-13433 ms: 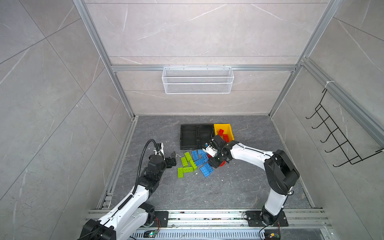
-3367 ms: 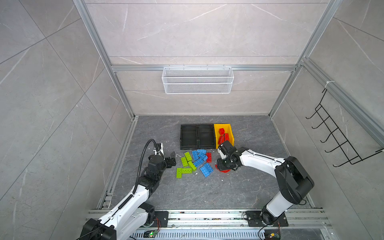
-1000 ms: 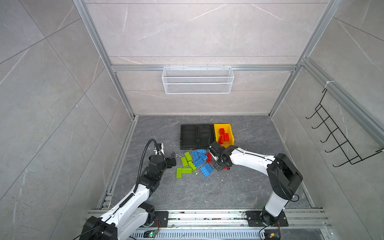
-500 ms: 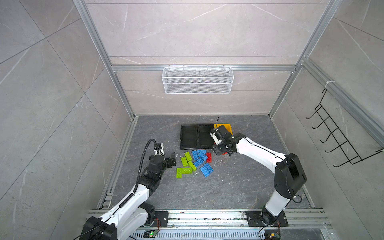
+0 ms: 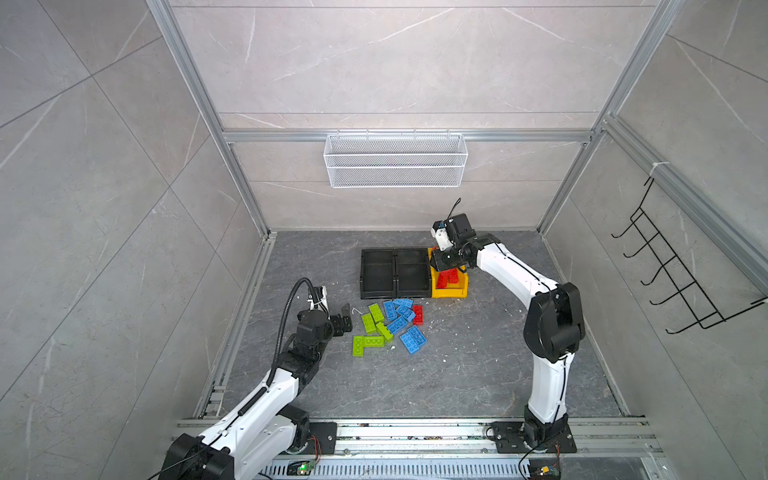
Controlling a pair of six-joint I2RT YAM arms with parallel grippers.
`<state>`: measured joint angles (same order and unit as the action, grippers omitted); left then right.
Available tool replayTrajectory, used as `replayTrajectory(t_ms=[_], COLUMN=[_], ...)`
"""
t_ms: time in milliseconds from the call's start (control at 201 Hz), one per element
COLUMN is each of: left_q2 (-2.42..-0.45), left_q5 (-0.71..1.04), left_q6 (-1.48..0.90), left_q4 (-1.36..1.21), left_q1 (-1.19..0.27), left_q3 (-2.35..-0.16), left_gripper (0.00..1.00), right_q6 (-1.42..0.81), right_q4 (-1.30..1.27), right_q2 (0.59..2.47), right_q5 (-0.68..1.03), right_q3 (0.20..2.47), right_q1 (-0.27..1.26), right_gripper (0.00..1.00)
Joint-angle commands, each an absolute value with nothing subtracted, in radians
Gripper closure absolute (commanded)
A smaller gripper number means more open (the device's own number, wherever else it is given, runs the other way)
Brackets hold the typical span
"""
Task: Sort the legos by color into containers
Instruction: 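Lift the red curved brick into the yellow bin and release it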
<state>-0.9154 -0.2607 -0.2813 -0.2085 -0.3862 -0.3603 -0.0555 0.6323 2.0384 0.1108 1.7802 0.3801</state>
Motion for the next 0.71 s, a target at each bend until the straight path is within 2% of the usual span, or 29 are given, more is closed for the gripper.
replayTrajectory(t_ms=[0, 329, 473, 702], left_q2=[-0.913, -0.908, -0.906, -0.908], left_q5=[-0.278, -0.270, -0.248, -0.256], left_q6=[-0.274, -0.276, -0.273, -0.275], left_q4=[-0.236, -0.242, -0.254, -0.254], left_q1=[-0.385, -0.385, -0.385, -0.385], left_q3=[-0.381, -0.378, -0.373, -0.373], left_gripper=[0.01, 0.01, 0.01, 0.01], right_q6=[-0.043, -0.055, -0.057, -0.056], right_q4=[0.646, 0.649, 0.664, 0.690], right_q2=[2.087, 2.129, 2.121, 2.072], right_q5=[0.176, 0.194, 0.179, 0.197], right_q3=[1.842, 1.844, 1.850, 1.847], right_q1=[0.364, 0.328, 0.321, 0.319], right_gripper=[0.61, 0.60, 0.50, 0.47])
